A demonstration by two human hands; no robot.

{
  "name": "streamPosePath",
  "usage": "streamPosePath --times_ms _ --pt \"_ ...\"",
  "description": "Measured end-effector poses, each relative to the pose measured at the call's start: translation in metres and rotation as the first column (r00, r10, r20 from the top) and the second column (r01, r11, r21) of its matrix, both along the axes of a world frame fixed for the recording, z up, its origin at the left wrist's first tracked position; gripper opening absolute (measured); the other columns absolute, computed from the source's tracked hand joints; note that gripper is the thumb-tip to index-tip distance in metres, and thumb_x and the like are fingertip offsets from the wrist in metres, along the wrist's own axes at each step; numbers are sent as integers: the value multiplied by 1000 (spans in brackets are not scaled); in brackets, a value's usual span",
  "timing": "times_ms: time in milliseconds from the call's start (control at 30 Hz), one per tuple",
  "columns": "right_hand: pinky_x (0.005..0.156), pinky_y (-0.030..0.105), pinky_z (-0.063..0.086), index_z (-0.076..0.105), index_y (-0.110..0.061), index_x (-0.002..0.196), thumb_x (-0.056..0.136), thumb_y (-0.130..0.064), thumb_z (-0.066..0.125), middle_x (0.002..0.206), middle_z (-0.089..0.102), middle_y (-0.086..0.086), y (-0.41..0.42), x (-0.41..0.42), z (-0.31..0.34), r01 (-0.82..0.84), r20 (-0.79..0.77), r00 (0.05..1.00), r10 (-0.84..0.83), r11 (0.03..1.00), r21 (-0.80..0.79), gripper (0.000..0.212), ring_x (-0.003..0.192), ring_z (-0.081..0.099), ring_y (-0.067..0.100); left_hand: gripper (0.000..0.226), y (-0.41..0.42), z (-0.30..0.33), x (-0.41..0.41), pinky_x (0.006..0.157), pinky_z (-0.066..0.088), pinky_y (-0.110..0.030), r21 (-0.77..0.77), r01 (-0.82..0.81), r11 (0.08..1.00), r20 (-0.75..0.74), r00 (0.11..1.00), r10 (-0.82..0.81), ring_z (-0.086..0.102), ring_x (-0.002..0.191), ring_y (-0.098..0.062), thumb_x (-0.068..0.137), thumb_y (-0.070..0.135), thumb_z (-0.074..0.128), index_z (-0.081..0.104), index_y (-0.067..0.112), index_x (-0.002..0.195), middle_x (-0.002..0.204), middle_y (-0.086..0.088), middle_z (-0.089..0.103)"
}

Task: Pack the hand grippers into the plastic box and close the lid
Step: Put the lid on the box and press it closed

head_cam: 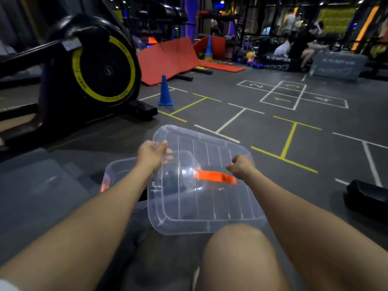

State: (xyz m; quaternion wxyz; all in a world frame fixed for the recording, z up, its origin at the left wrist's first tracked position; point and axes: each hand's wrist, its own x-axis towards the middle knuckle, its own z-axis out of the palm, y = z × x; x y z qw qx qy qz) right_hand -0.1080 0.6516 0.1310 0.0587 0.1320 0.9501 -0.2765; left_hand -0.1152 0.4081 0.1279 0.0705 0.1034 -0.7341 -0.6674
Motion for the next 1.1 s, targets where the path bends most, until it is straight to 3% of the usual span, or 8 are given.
streamPosePath --times_ms 167,333,500,633,733,900,967,1100 --pt "83 28 47 58 2 119 90 -20 59 125 60 19 -38 -33 -28 45 43 998 -47 998 32 37 116 58 31 19 -56 -12 3 54 54 -17 90 -117 989 51 992 113 64 41 0 95 26 52 53 12 83 75 -3 65" --pt "108 35 33 44 -3 135 90 -35 58 143 39 18 -64 -81 -65 181 74 980 -186 981 75 57 135 34 32 23 -112 -42 -11 46 54 -16 128 -272 954 132 958 255 64 40 -3 95 26 52 52 11 77 77 -9 65" --pt "118 43 20 33 -3 141 90 -39 51 147 34 21 -71 -121 -109 342 185 921 -343 939 43 66 138 32 36 24 -156 -77 -30 40 50 -12 190 -387 902 211 914 348 63 38 -2 97 24 48 51 8 79 79 -9 61" --pt "106 40 39 43 2 134 92 -40 48 137 49 22 -85 -149 -143 217 258 948 -188 972 -88 60 126 48 39 25 -186 -104 -49 46 53 -12 153 -406 901 263 896 359 65 42 -2 96 28 50 54 7 84 81 -7 63" --pt "101 41 41 46 1 131 95 -33 47 137 47 26 -88 -162 -158 227 235 947 -217 974 -15 50 126 47 40 31 -194 -123 -68 48 52 -17 19 -416 909 331 861 386 64 47 -7 94 33 51 56 9 76 75 -6 61" --pt "100 43 42 45 3 130 95 -30 47 135 48 26 -92 -177 -172 236 162 957 -242 970 58 48 124 49 41 34 -194 -148 -92 77 46 -35 -359 -353 864 370 796 479 55 82 -25 92 25 54 49 11 61 86 -16 55" --pt "100 44 42 43 2 131 95 -29 47 136 47 25 -96 -180 -174 235 147 959 -244 969 76 47 124 49 41 17 -194 -156 -95 81 50 -40 -439 -297 848 388 789 477 62 90 -35 87 15 54 59 2 77 93 -21 62" --pt "99 44 43 44 2 131 93 -26 49 136 48 23 -99 -187 -174 256 151 952 -266 963 82 47 124 49 40 28 -191 -167 -97 86 48 -40 -552 -206 808 367 810 457 59 104 -40 86 8 49 55 3 113 114 -22 62"
